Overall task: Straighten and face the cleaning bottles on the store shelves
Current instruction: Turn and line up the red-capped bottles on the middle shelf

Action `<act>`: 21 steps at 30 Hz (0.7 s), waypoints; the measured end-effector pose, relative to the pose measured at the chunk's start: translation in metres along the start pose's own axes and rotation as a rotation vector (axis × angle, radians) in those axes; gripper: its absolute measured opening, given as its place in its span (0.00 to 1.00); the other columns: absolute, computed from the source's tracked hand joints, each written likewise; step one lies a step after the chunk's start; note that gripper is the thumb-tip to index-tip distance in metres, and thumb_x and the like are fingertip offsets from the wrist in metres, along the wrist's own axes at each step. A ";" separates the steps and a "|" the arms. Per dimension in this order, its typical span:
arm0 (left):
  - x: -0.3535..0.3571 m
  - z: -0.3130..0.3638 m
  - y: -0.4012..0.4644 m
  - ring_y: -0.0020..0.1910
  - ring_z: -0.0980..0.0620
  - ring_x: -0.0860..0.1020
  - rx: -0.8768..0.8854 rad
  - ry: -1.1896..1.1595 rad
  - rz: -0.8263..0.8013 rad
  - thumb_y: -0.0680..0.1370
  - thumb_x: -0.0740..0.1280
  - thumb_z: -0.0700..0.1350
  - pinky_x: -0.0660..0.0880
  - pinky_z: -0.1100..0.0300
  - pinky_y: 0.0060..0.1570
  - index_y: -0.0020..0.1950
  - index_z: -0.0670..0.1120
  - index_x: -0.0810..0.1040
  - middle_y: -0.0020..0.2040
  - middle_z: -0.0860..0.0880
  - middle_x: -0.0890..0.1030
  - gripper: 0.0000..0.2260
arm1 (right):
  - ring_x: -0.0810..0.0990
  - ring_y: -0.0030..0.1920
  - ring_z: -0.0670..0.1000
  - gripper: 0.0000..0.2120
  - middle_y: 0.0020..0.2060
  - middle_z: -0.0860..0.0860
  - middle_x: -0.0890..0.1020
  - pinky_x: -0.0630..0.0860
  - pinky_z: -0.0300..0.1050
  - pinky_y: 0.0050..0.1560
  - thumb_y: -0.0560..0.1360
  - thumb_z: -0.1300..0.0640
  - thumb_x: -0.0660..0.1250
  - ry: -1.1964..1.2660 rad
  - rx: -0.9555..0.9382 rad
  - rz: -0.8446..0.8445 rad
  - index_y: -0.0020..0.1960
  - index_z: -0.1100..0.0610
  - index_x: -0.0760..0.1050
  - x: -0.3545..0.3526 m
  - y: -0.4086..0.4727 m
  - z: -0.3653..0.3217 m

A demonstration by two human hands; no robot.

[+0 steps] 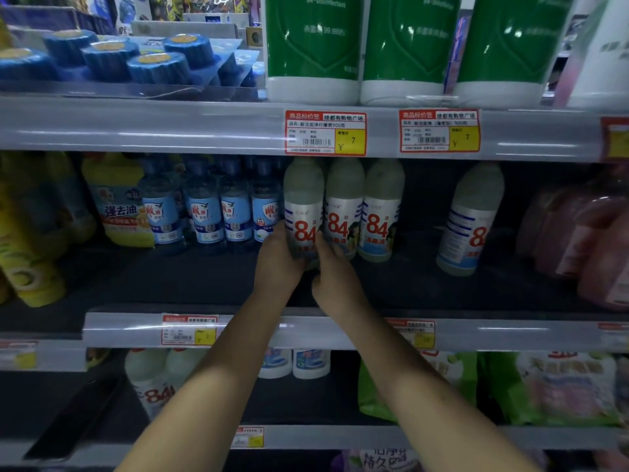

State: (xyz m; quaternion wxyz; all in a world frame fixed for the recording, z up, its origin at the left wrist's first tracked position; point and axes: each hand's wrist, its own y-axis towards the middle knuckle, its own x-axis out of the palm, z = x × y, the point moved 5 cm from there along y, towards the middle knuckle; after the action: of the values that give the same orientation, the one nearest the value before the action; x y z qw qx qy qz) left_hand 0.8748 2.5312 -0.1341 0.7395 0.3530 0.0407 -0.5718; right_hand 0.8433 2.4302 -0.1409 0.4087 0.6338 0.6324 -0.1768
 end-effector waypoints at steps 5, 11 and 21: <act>0.000 -0.006 0.002 0.57 0.42 0.75 -0.031 0.099 0.073 0.70 0.71 0.41 0.74 0.52 0.52 0.65 0.42 0.70 0.58 0.38 0.76 0.24 | 0.68 0.66 0.55 0.33 0.68 0.57 0.65 0.66 0.40 0.64 0.74 0.71 0.58 -0.032 -0.081 -0.014 0.76 0.57 0.52 -0.001 -0.008 -0.003; 0.002 -0.010 0.003 0.53 0.43 0.78 -0.044 0.122 0.052 0.74 0.67 0.41 0.74 0.57 0.48 0.58 0.39 0.74 0.54 0.39 0.80 0.14 | 0.60 0.73 0.53 0.33 0.75 0.54 0.57 0.59 0.41 0.70 0.75 0.70 0.57 -0.053 -0.082 -0.093 0.76 0.57 0.48 0.005 -0.006 -0.003; 0.001 -0.001 -0.002 0.43 0.44 0.78 0.072 0.177 0.105 0.76 0.64 0.42 0.72 0.59 0.39 0.49 0.37 0.75 0.45 0.39 0.81 0.08 | 0.52 0.75 0.53 0.36 0.77 0.52 0.47 0.54 0.45 0.73 0.75 0.70 0.57 -0.057 -0.026 -0.174 0.76 0.55 0.43 0.008 -0.003 -0.002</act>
State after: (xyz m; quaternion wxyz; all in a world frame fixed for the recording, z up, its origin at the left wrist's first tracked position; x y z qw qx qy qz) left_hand 0.8739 2.5305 -0.1361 0.7488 0.4298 0.0669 -0.5001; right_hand 0.8410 2.4361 -0.1468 0.4180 0.5657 0.6754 -0.2214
